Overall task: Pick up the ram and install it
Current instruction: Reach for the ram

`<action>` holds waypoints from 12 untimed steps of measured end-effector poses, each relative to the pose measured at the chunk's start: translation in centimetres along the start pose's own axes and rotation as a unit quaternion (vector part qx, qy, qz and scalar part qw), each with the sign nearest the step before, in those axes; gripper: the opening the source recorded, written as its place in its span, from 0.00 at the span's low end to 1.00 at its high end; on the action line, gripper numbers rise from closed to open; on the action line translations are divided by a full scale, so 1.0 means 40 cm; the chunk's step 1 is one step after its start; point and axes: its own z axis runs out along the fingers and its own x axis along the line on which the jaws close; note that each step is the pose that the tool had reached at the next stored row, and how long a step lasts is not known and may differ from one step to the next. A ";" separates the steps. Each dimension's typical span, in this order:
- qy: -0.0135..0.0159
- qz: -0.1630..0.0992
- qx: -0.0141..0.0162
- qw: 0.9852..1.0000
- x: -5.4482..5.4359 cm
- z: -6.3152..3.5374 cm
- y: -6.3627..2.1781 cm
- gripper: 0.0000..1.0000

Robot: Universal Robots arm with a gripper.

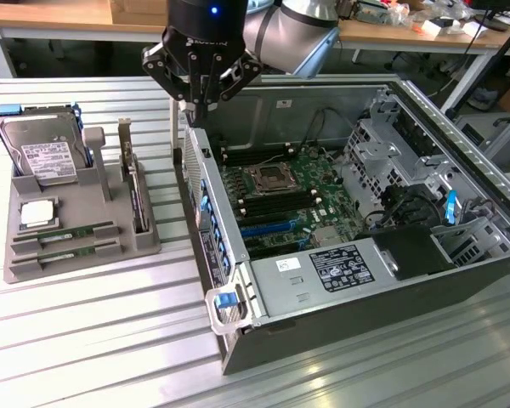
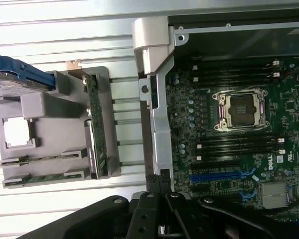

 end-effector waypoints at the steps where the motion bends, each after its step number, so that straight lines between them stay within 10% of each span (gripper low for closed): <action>1: 0.000 0.000 0.000 1.000 0.001 0.000 0.000 0.11; 12: 0.000 0.000 0.000 1.000 0.016 0.000 -0.001 0.11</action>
